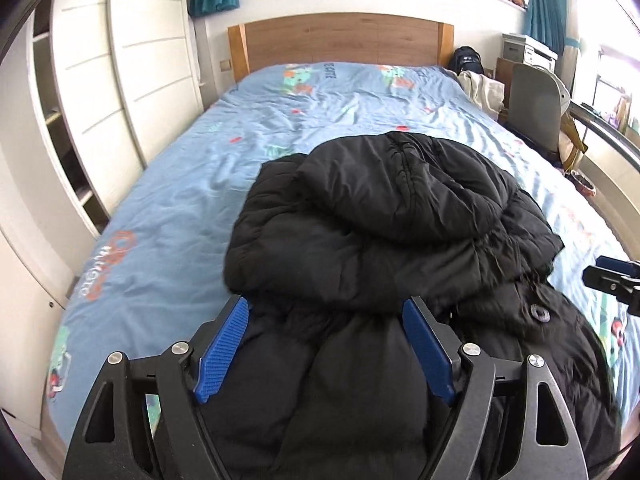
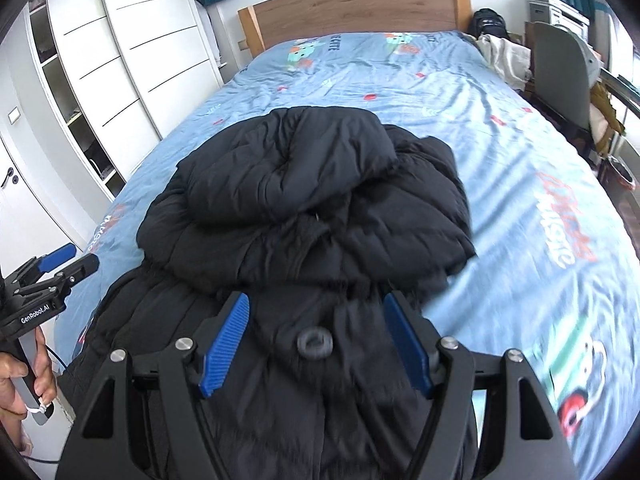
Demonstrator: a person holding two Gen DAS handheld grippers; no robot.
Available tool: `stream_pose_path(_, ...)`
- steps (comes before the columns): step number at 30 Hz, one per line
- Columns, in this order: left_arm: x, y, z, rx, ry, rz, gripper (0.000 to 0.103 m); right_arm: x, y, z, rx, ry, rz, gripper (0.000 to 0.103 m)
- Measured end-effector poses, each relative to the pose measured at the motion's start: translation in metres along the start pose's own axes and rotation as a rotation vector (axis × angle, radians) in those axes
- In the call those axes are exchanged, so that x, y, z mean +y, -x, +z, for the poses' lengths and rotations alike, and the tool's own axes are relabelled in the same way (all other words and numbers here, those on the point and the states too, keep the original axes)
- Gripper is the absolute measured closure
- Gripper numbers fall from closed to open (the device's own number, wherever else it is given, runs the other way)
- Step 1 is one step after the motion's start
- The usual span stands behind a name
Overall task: Fold large clothes
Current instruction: 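Lower the hem onto the jacket and open both grippers, then move both grippers to the long side edge of the black jacket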
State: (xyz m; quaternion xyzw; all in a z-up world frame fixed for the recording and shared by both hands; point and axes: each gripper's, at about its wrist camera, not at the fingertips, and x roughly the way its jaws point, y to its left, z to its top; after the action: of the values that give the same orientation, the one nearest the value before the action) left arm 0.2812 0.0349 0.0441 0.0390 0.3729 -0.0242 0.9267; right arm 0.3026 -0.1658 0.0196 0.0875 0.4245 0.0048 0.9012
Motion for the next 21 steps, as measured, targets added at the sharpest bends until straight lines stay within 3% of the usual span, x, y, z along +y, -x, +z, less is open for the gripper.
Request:
stream_pose_path(10,0.007,0.070,-0.037,-0.061,0.017,0.017,0.019,-0.006,0.078,-0.057,-0.052,-0.068,-0.032,0.034)
stream_pose_path(21,0.025,0.106,-0.065,-0.089,0.059,0.028,0.018,-0.032,0.127,-0.097,-0.097,-0.155,-0.079,0.034)
